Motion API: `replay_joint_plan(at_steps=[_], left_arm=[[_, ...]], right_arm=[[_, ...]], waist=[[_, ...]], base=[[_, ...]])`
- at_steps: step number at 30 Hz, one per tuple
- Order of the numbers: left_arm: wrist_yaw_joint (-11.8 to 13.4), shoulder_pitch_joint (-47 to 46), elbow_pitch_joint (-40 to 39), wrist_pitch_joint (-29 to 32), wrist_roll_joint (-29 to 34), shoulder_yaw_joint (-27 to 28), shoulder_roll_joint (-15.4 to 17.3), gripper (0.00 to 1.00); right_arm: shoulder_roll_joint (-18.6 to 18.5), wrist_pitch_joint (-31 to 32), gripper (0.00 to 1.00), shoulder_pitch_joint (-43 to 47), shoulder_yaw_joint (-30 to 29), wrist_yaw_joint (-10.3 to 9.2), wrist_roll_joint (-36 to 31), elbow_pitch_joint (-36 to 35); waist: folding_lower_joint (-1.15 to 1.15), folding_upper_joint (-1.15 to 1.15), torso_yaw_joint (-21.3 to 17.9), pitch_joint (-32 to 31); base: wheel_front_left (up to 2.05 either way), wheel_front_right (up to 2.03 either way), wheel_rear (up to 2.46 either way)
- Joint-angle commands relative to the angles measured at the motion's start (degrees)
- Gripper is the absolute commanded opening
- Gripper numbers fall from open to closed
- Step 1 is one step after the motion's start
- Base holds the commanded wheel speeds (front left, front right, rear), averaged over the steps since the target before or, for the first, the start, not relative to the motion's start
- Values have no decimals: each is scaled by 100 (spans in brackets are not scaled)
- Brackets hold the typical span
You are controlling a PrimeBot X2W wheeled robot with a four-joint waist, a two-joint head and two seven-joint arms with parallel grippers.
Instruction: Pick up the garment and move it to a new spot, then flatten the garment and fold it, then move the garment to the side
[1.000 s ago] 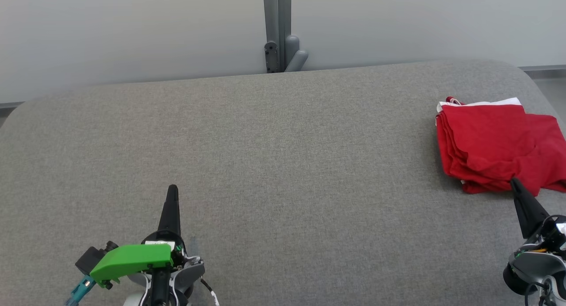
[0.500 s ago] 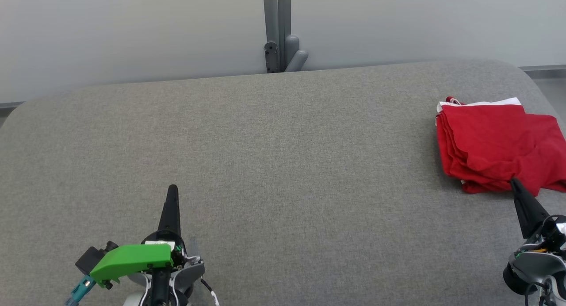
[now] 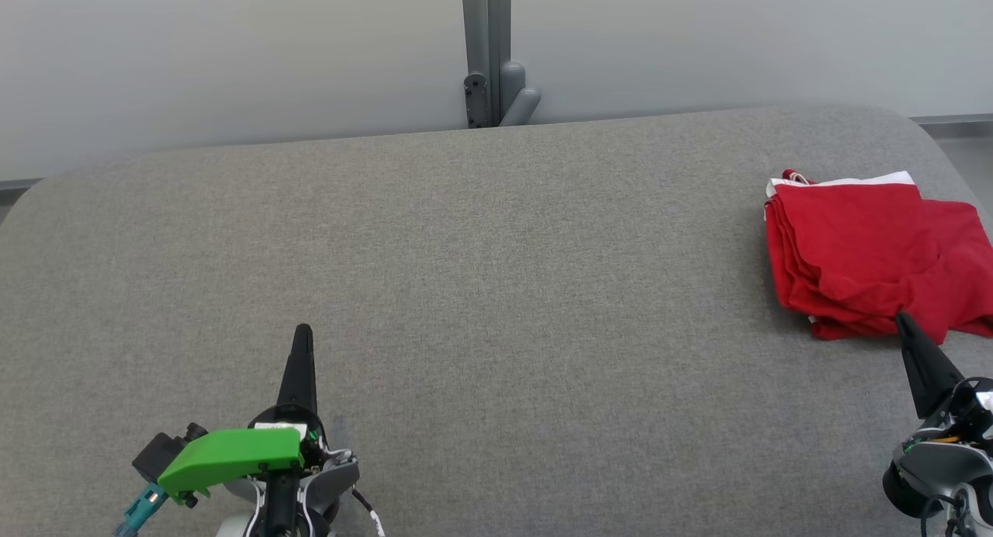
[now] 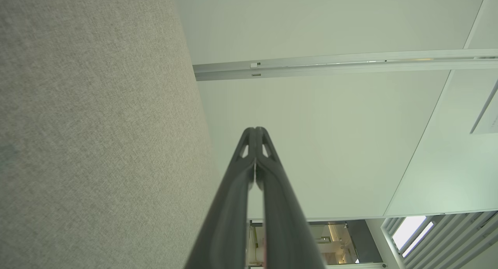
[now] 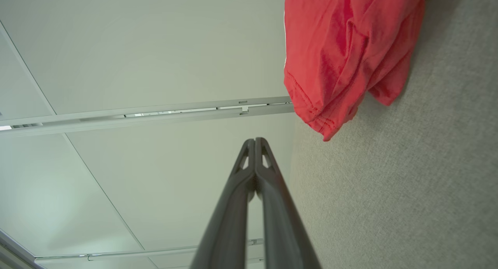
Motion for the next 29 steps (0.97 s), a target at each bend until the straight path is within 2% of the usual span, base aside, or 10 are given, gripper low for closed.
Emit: replay_joint_plan(at_steps=[1,29], left_arm=[[-34,-55,-4,-24,-14,5,6,0],[-34,-55,-5,-25,-15,5,6,0]], right_arm=[[6,17,0,-53,-17,2,-37,8],[14,37,0,-60,-35,2,-47,7]], waist=[[0,0,0,0],[0,0,0,0]], base=[[0,0,0],[0,0,0]])
